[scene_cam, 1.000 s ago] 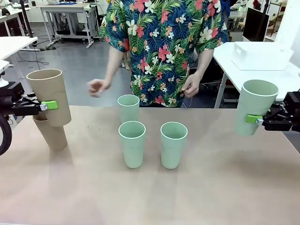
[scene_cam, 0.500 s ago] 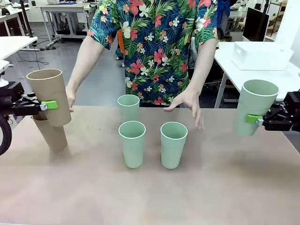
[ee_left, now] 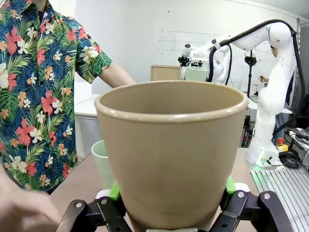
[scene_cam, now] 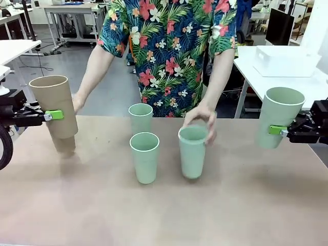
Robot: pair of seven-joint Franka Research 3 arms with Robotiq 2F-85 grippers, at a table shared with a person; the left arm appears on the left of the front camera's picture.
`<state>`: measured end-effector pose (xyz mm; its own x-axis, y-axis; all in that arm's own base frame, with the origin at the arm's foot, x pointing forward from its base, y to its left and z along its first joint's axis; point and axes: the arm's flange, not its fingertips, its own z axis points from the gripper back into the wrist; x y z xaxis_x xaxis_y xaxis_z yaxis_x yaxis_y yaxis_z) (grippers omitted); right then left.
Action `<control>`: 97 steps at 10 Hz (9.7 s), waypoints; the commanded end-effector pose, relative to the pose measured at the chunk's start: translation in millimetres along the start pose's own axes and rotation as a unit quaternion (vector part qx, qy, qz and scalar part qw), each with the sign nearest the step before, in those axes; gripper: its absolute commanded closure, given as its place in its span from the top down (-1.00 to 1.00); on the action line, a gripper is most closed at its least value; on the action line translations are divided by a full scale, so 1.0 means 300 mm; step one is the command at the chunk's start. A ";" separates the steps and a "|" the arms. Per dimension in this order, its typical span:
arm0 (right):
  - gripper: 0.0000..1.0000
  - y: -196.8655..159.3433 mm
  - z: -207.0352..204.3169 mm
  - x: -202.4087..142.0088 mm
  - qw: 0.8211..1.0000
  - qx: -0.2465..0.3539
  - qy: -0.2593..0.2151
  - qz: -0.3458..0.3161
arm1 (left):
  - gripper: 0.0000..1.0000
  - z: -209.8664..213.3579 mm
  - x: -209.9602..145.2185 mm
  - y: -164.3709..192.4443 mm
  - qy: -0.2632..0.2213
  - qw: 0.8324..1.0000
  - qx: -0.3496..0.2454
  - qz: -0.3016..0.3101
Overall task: Stack the cups and store them in the basket.
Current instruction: Place the stack of Reusable plastic cups into the Pantry Basket.
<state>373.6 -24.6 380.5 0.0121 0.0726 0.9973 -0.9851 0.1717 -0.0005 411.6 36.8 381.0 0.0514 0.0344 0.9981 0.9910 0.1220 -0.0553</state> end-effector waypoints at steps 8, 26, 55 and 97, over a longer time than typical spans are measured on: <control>0.70 0.000 0.002 0.006 1.000 -0.001 0.001 0.005 | 0.71 0.000 0.004 -0.001 0.000 1.000 0.000 -0.002; 0.70 0.000 0.002 0.006 1.000 -0.001 0.001 0.005 | 0.71 0.000 0.004 -0.001 0.000 1.000 0.000 -0.002; 0.70 0.000 0.002 0.006 1.000 -0.001 0.001 0.005 | 0.71 0.000 0.004 -0.001 0.000 1.000 0.000 -0.002; 0.70 0.000 0.002 0.006 1.000 -0.001 0.001 0.005 | 0.71 0.000 0.004 -0.001 0.000 1.000 0.000 -0.002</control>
<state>373.8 -24.7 379.2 0.0151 0.0735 0.9972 -0.9850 0.1726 0.0022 412.3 37.4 377.3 0.0595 0.0323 0.9977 0.9900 0.1258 -0.0631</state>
